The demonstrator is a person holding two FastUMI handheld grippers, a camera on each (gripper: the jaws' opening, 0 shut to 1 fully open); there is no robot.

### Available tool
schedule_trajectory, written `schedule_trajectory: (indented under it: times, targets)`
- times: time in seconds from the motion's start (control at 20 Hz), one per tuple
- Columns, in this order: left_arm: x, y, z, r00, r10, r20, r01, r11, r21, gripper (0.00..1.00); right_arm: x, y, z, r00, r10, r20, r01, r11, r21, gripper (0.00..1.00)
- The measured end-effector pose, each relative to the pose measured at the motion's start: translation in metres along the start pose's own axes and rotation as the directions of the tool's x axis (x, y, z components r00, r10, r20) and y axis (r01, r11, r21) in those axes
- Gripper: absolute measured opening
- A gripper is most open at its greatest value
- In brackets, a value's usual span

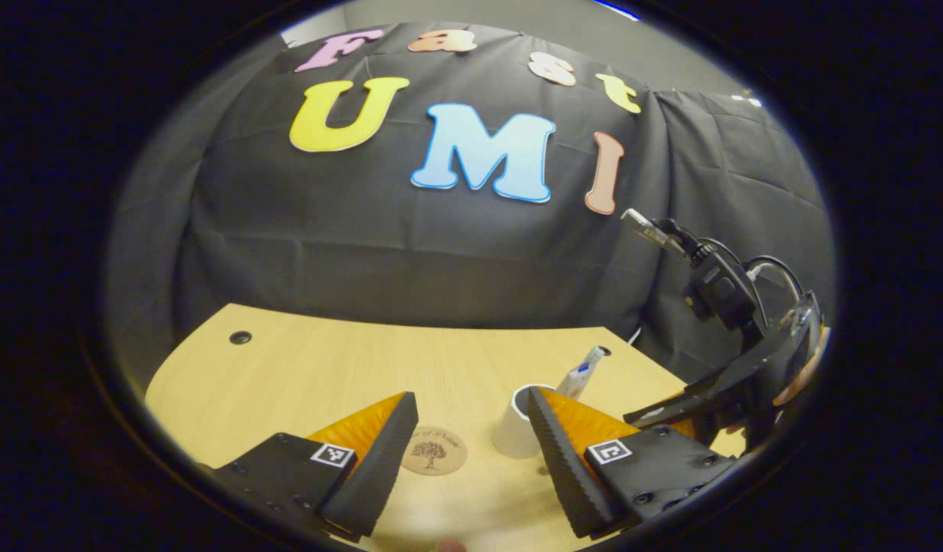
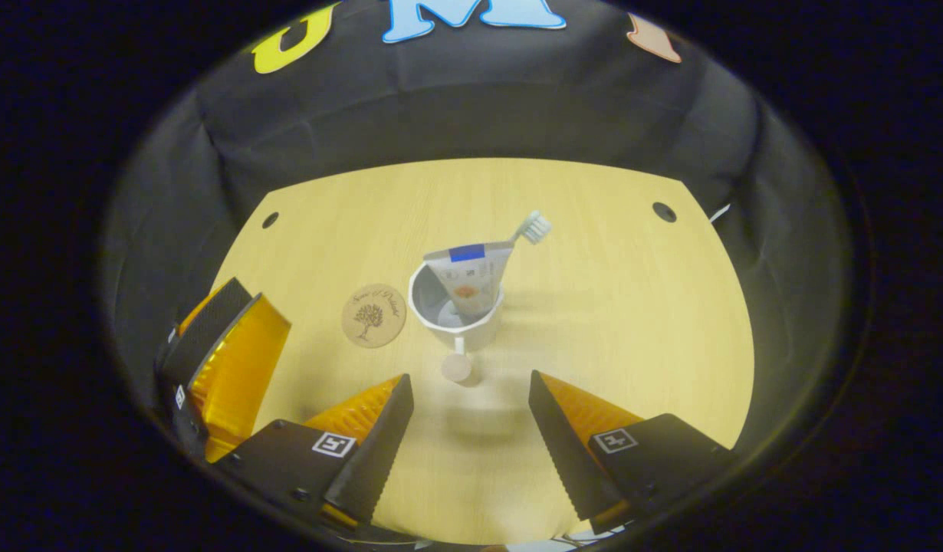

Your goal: Put the toothbrush and toothpaste on the desktop into the cup, then pick up the cup and place it on the coaster on the desktop.

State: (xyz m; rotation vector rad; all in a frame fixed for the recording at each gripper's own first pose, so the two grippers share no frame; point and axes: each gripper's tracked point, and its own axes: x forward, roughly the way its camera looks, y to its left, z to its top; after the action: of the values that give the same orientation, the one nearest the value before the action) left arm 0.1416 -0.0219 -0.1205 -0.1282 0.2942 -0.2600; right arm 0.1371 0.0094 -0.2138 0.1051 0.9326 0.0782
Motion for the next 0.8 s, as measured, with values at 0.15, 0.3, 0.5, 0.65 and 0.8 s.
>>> schedule_trajectory:
  times: [0.15, 0.3, 0.5, 0.65, 0.8]
  targets:
    - [-0.009, 0.021, -0.004, 0.999, 0.026, -0.02, -0.026, 0.999, -0.02, 0.94, 0.017, -0.001, 0.004, 0.997, -0.044, -0.061, 0.042, 0.998, -0.041, 0.97]
    - [-0.015, 0.035, -0.001, 0.999, 0.038, -0.023, -0.038, 0.999, -0.031, 0.94, 0.034, 0.002, 0.004, 0.99, -0.064, -0.123, 0.054, 0.995, -0.082, 0.97]
    - [-0.015, 0.044, -0.004, 0.999, 0.032, -0.038, -0.034, 0.997, -0.068, 0.94, 0.051, 0.008, 0.007, 0.98, -0.066, -0.19, 0.052, 0.996, -0.077, 0.97]
    - [-0.017, 0.048, -0.01, 0.998, 0.034, -0.058, -0.04, 0.995, -0.095, 0.95, 0.059, 0.005, 0.008, 0.966, -0.076, -0.248, 0.057, 0.995, -0.083, 0.97]
    - [-0.018, 0.05, -0.006, 0.997, 0.037, -0.064, -0.044, 0.992, -0.118, 0.95, 0.064, 0.007, 0.008, 0.952, -0.063, -0.301, 0.039, 0.996, -0.084, 0.92]
